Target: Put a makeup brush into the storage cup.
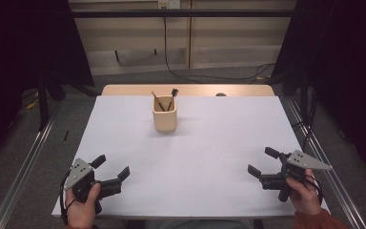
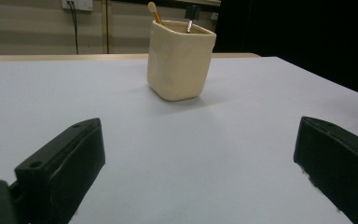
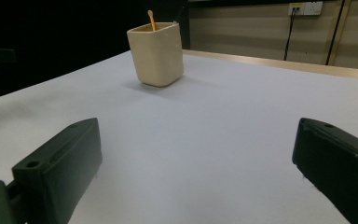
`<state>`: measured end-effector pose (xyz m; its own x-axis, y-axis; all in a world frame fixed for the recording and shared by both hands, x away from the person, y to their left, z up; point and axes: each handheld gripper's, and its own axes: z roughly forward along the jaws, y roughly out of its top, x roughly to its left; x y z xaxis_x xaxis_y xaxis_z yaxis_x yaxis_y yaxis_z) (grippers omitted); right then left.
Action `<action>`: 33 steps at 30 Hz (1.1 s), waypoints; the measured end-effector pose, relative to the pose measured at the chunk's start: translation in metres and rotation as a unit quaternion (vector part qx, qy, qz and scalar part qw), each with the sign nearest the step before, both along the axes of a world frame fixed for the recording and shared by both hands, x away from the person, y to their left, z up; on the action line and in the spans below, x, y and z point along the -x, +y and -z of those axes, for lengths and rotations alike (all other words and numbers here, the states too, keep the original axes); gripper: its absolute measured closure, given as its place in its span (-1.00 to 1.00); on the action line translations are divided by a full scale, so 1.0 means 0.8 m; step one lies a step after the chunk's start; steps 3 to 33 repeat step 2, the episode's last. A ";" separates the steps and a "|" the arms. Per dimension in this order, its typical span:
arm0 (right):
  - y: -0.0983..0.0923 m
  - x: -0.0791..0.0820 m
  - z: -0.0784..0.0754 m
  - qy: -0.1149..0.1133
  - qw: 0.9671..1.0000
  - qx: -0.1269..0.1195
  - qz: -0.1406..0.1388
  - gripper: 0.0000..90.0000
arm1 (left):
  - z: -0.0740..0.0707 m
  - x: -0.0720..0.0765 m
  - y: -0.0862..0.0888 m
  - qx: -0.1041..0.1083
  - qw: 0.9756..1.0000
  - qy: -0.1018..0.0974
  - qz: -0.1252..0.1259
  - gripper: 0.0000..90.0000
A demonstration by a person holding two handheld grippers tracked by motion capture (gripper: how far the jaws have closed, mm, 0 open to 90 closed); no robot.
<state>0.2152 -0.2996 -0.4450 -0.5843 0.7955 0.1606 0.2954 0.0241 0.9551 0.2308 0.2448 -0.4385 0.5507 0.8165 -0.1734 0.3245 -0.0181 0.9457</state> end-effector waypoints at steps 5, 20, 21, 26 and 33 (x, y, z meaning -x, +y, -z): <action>0.000 0.000 0.000 0.000 1.000 -0.001 0.000 -0.98 | 0.001 -0.001 0.000 -0.002 1.000 0.002 -0.002 -0.96; 0.000 0.000 0.000 0.000 1.000 -0.001 0.000 -0.98 | 0.001 -0.001 0.000 -0.002 1.000 0.002 -0.002 -0.96; 0.000 0.000 0.000 0.000 1.000 -0.001 0.000 -0.98 | 0.001 -0.001 0.000 -0.002 1.000 0.002 -0.002 -0.96; 0.000 0.000 0.000 0.000 1.000 -0.001 0.000 -0.98 | 0.001 -0.001 0.000 -0.002 1.000 0.002 -0.002 -0.96; 0.000 0.000 0.000 0.000 1.000 -0.001 0.000 -0.98 | 0.001 -0.001 0.000 -0.002 1.000 0.002 -0.002 -0.96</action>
